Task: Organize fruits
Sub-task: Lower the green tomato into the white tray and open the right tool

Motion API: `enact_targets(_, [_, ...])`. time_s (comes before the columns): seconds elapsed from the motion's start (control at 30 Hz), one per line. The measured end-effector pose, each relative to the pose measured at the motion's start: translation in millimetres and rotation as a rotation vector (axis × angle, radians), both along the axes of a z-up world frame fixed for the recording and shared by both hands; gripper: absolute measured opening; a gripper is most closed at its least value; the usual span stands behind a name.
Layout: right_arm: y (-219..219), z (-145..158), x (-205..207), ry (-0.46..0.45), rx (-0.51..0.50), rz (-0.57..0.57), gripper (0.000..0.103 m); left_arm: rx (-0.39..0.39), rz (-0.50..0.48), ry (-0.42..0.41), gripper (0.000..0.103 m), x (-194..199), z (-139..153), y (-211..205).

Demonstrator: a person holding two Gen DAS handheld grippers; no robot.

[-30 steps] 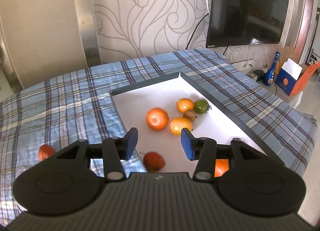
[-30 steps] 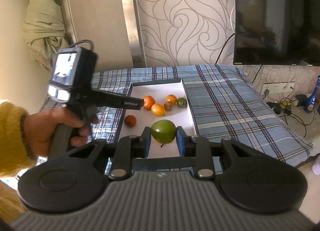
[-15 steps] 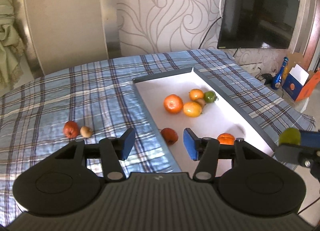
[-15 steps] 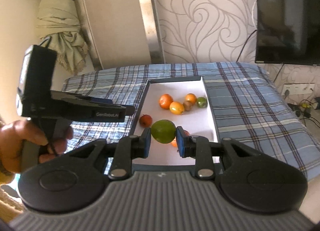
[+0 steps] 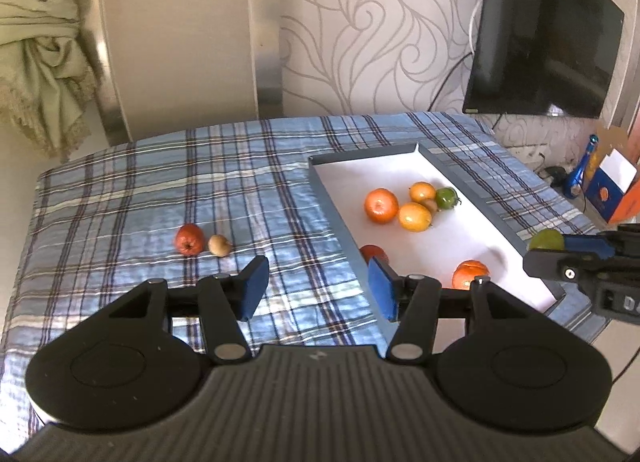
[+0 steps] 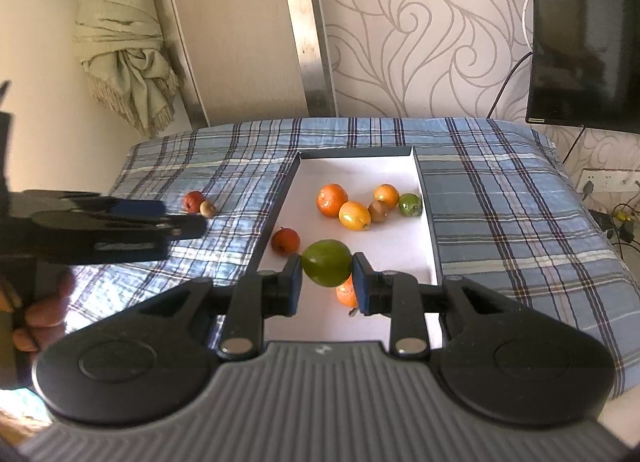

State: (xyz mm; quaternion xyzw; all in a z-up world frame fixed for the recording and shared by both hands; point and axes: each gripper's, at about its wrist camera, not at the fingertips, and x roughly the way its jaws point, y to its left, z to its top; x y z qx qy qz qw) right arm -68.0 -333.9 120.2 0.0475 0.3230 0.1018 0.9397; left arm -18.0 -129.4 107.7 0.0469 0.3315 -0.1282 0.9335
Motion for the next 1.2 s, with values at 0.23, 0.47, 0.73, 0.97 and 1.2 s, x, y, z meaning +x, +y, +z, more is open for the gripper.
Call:
enact_targets(0.23, [5,-4,14,0.004,-0.019,0.048,0.03,-0.02,0.065,-0.02,0.066,-23,6,24])
enact_targets(0.47, [4,-17,35,0.031,-0.022,0.051,0.03,-0.02,0.12,-0.015,0.066,-43,4,44])
enact_targets(0.73, [-2,-40,75,0.09,-0.057,0.019,0.031,-0.023,0.158,-0.003,0.068,-58,-1,60])
enact_targets(0.97, [-2,-58,95,0.116,-0.075,-0.013,0.031,-0.003,0.195,0.008,0.068,-63,-7,74])
enact_targets(1.2, [0,-67,102,0.135,-0.079,-0.037,0.031,-0.01,0.216,0.016,0.068,-62,-10,86])
